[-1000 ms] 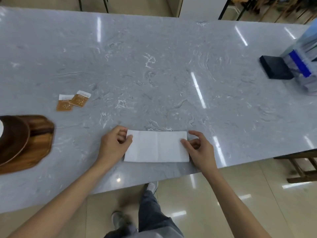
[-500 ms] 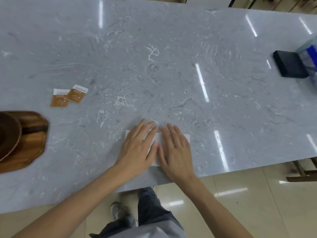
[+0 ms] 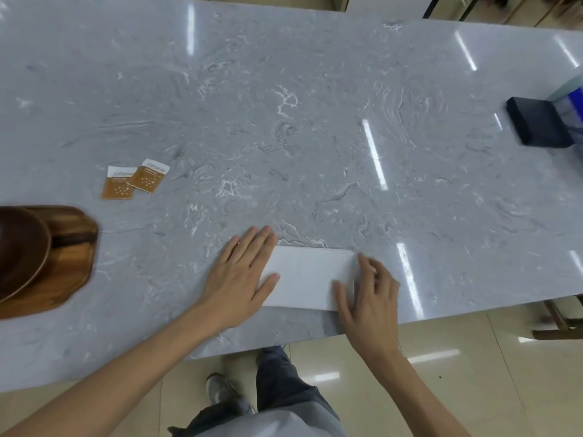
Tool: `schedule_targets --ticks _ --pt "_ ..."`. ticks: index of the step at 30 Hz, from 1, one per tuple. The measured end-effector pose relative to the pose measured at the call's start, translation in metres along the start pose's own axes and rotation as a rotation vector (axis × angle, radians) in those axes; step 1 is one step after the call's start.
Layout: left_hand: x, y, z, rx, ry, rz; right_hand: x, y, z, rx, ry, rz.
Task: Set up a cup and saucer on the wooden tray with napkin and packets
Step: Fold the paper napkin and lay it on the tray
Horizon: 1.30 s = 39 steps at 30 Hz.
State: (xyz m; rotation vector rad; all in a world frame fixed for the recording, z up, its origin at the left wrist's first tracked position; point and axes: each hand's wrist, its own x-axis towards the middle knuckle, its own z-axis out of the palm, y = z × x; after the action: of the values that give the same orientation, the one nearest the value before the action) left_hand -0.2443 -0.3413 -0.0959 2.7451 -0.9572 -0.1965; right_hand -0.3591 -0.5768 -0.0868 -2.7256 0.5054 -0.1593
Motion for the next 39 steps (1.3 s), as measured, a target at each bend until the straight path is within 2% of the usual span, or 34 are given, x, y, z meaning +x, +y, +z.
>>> schedule_targets --ticks 3,8,12,16,21,24,26,30,34,39 --pt "-0.002 -0.003 -0.007 -0.118 0.056 0.018 -0.016 0.0 -0.014 0.115 -0.052 0.148" --pt "-0.012 -0.015 -0.017 -0.168 0.08 0.01 -0.024 -0.002 -0.02 0.329 -0.134 0.162" --pt "-0.025 -0.019 -0.025 -0.226 0.078 -0.035 0.006 -0.008 -0.015 0.365 -0.103 0.2" --pt "-0.058 -0.009 -0.023 -0.285 0.026 -0.083 0.071 -0.033 -0.001 0.356 -0.051 0.141" --pt "-0.088 0.007 -0.017 -0.248 0.013 -0.023 0.116 -0.061 0.012 0.35 -0.105 0.074" --pt "-0.091 0.002 -0.016 -0.271 0.034 -0.028 0.095 -0.059 0.007 0.385 -0.111 0.014" --pt "-0.089 -0.001 -0.015 -0.257 0.038 0.0 0.057 -0.053 0.005 0.364 -0.115 -0.131" --pt "-0.093 0.0 -0.01 -0.158 0.012 0.059 -0.039 -0.042 0.022 0.016 -0.258 -0.399" --pt "-0.11 0.003 -0.007 -0.108 0.073 0.144 -0.079 -0.031 0.03 -0.09 -0.211 -0.467" --pt "-0.126 0.01 0.004 -0.143 0.193 0.199 -0.085 -0.025 0.022 -0.012 -0.208 -0.473"
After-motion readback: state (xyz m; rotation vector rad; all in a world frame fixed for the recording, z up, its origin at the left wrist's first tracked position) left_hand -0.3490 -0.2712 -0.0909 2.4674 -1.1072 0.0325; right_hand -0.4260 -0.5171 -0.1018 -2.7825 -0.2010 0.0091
